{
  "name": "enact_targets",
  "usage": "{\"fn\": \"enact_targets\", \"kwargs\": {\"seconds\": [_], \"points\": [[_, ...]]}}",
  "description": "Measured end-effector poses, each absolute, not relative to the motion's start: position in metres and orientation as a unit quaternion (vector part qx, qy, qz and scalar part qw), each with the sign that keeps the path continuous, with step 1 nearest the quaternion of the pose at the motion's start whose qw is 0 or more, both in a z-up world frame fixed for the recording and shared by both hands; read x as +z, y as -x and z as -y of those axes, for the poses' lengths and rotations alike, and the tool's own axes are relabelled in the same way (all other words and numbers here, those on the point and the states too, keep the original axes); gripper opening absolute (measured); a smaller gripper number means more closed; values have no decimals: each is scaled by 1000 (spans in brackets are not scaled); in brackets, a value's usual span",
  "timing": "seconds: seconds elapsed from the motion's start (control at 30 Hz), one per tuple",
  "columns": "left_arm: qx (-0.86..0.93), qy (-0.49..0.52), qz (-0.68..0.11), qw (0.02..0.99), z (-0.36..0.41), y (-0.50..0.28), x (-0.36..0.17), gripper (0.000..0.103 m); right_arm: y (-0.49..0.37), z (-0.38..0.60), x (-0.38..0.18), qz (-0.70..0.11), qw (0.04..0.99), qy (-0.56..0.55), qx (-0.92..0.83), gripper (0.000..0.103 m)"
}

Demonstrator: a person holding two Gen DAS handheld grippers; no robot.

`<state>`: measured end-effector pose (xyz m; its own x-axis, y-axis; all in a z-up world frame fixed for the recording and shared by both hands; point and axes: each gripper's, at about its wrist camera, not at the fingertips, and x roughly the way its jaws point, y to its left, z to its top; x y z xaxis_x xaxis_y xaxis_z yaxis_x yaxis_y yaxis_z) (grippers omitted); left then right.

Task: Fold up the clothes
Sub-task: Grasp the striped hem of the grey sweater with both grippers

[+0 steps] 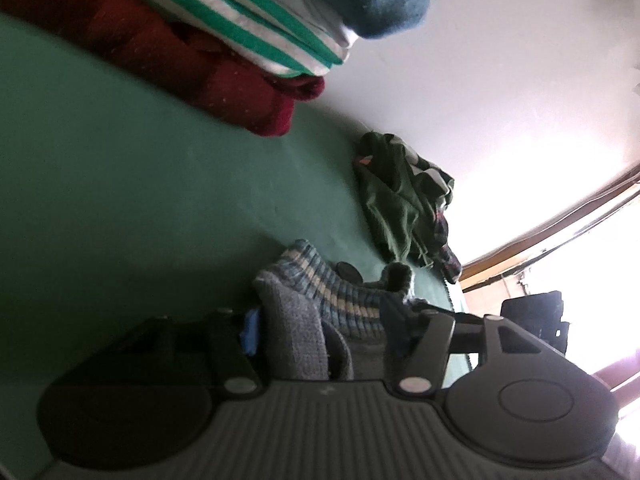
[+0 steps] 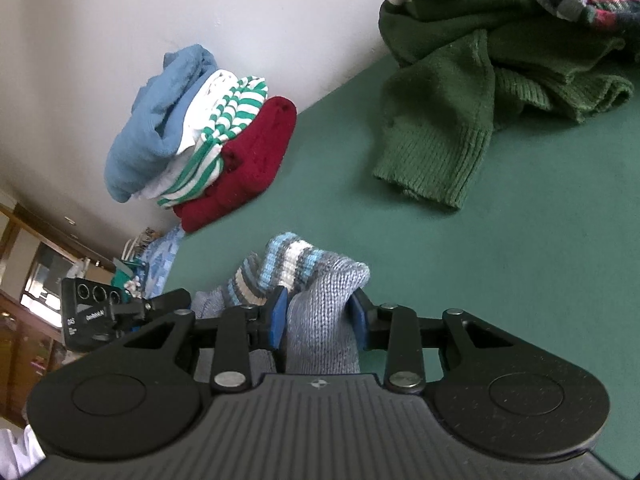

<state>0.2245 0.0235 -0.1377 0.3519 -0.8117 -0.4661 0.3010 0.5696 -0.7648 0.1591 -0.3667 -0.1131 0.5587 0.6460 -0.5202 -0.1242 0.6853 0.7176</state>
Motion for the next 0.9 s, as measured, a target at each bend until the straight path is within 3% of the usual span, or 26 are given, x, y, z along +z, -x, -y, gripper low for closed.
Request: {"fn": "enact_targets", "kwargs": {"seconds": [0.07,0.17,0.9], "points": [[-353,288,-441,773,-23,-224,-138,49,-159,365,-113,-407,824,-319,232,35],[-335,270,-443,787,-22,-219,-138,17,-159,361,-107,-417,832,-290,224,25],[-359,168,-382,835,-12,-177,-72,12,-116,343,-48,-358,887,-185,226,14]]}}
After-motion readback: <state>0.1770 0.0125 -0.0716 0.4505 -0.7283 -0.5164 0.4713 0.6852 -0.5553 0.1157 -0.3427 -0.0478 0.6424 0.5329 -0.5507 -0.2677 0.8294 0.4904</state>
